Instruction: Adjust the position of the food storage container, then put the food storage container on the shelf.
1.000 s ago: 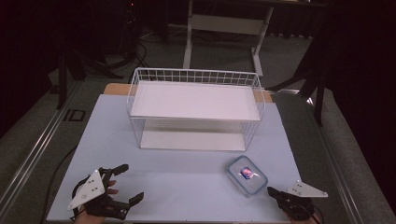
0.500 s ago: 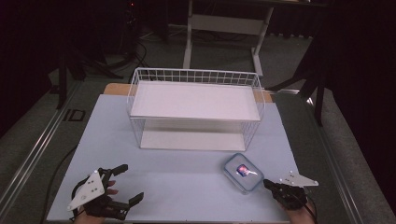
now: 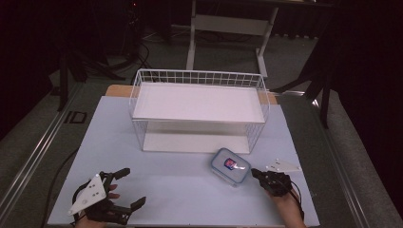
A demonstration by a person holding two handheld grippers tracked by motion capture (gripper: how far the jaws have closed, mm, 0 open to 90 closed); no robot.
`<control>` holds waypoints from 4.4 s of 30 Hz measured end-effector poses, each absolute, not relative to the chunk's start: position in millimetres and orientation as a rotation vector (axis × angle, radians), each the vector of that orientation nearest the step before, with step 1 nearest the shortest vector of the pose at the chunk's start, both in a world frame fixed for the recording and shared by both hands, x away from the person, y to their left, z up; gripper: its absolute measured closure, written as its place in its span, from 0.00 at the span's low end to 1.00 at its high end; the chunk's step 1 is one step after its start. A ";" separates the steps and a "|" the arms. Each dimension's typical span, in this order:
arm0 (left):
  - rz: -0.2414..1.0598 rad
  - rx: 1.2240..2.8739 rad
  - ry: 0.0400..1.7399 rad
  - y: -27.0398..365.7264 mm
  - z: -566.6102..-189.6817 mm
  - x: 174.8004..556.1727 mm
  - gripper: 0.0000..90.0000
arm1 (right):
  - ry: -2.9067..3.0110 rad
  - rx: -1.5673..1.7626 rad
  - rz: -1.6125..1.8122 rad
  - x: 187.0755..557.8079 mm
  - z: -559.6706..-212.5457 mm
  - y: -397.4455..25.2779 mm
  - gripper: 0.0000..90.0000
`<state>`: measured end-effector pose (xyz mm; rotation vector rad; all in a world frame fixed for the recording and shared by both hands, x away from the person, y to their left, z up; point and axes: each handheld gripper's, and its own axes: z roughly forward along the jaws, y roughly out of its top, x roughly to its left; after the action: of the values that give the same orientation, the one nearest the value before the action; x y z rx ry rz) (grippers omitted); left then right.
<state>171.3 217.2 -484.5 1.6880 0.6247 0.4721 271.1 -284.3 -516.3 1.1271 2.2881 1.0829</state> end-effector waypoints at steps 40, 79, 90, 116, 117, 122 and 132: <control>0.452 1.704 0.624 214.5 -486.5 171.1 0.03 | 2.349 0.998 1.061 300.2 -522.0 -211.8 1.00; 0.425 1.714 0.633 212.1 -489.1 170.5 0.03 | 2.365 0.957 1.103 318.9 -523.7 -158.8 0.99; 0.427 1.740 0.652 208.5 -492.1 172.1 0.03 | 2.284 0.924 1.235 284.7 -493.6 -187.1 0.50; 0.318 1.825 0.706 178.9 -468.1 220.8 0.03 | 2.288 0.887 1.347 273.8 -471.4 -183.1 0.19; 0.307 1.827 0.701 177.2 -467.1 223.0 0.03 | 2.292 0.895 1.307 275.3 -472.2 -180.6 0.19; 0.248 1.837 0.732 168.9 -464.1 238.8 0.03 | 2.300 0.936 1.316 280.9 -472.5 -175.8 0.14; 0.141 1.890 0.792 155.4 -473.4 268.3 0.03 | 2.350 1.053 1.302 295.2 -478.2 -164.8 0.13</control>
<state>268.3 155.4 -473.4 1.8896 0.7915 0.1413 295.2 -164.8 -478.2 1.0528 2.3497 1.3022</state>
